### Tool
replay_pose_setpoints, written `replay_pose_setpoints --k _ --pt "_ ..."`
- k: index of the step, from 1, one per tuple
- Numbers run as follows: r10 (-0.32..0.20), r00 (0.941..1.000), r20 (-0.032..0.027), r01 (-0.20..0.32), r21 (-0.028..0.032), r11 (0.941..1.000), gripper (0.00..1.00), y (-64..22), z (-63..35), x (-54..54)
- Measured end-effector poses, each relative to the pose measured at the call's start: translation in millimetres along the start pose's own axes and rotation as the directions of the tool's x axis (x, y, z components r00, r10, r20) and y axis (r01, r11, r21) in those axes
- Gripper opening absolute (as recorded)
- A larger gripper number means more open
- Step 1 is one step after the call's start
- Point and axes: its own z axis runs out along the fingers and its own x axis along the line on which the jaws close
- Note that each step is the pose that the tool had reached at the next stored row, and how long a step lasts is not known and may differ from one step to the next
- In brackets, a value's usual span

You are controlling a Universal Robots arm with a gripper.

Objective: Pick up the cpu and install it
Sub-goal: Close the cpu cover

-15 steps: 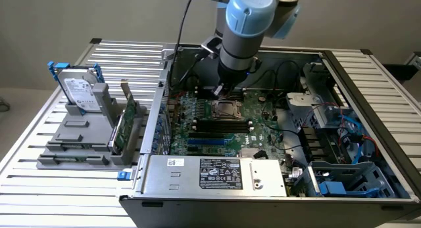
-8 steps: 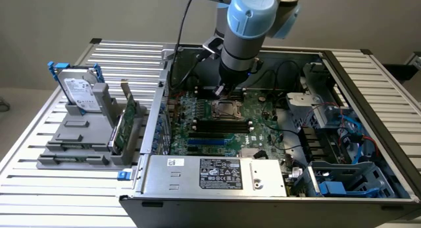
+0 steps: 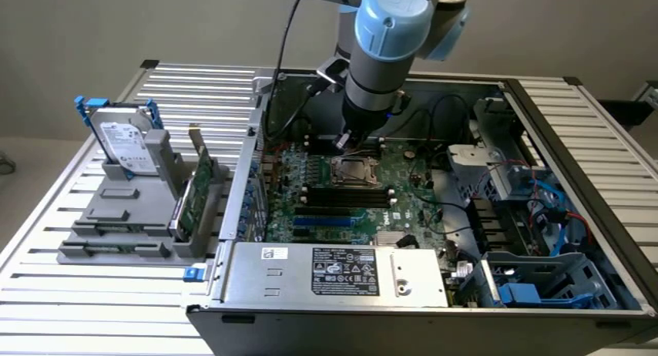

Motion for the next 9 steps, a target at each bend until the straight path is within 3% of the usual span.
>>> replay_pose_setpoints --k 5,9 --pt "0.0 1.0 -0.0001 0.0 -0.0001 1.0 0.11 0.2 0.2 -0.1" --pt "0.002 1.0 -0.0007 -0.002 -0.005 1.0 0.11 0.2 0.0 -0.2"
